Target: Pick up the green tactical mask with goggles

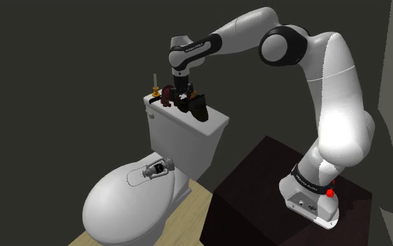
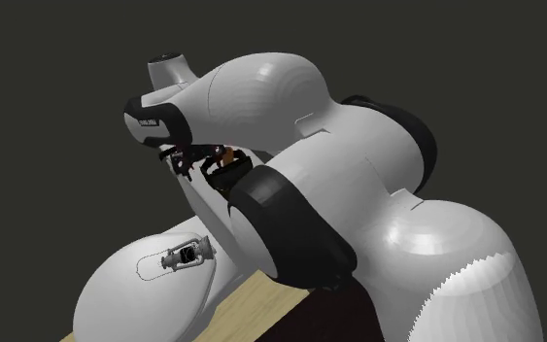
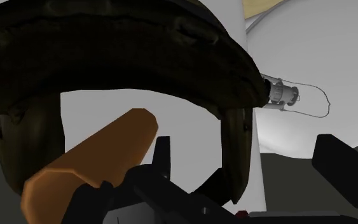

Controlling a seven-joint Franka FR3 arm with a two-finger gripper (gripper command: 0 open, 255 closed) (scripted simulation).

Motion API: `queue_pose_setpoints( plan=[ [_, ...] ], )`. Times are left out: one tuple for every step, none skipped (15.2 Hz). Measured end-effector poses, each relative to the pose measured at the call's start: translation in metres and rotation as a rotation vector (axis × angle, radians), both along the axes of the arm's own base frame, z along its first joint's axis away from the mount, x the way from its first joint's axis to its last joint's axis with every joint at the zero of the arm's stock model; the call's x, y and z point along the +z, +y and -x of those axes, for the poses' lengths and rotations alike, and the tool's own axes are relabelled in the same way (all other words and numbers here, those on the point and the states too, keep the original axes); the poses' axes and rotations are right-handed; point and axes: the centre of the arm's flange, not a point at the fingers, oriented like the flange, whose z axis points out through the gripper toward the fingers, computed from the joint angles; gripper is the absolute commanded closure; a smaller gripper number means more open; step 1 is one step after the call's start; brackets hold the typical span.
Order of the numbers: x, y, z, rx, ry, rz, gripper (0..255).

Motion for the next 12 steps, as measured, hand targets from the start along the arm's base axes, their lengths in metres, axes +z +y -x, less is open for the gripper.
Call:
queue_pose_setpoints(
  plan=[
    [-0.0011,0.0,-0.0001,0.0,0.0,0.0,255],
    [-0.0017,-0.0001,0.0,0.0,0.0,0.0,255],
    [-0.0028,-0.0003,0.0001,0.0,0.001,0.0,255],
    [-0.0033,-0.0004,0.0002,0.0,0.002,0.0,255],
    [-0.0033,-0.0002,0.0002,0.0,0.002,0.0,255],
    [-0.0033,-0.0002,0.0002,0.0,0.002,0.0,255],
    [-0.0033,-0.0001,0.0002,0.0,0.002,0.0,255],
    [-0.0033,-0.0001,0.0001,0.0,0.002,0.0,255],
    [-0.0033,-0.0001,0.0001,0.0,0.002,-0.001,255],
    [-0.0033,-0.0001,0.0001,0.0,0.002,-0.001,255],
    [-0.0032,-0.0001,0.0002,0.0,0.002,0.0,255],
    [-0.0011,-0.0005,0.0007,0.0,0.002,0.0,255]
  ],
)
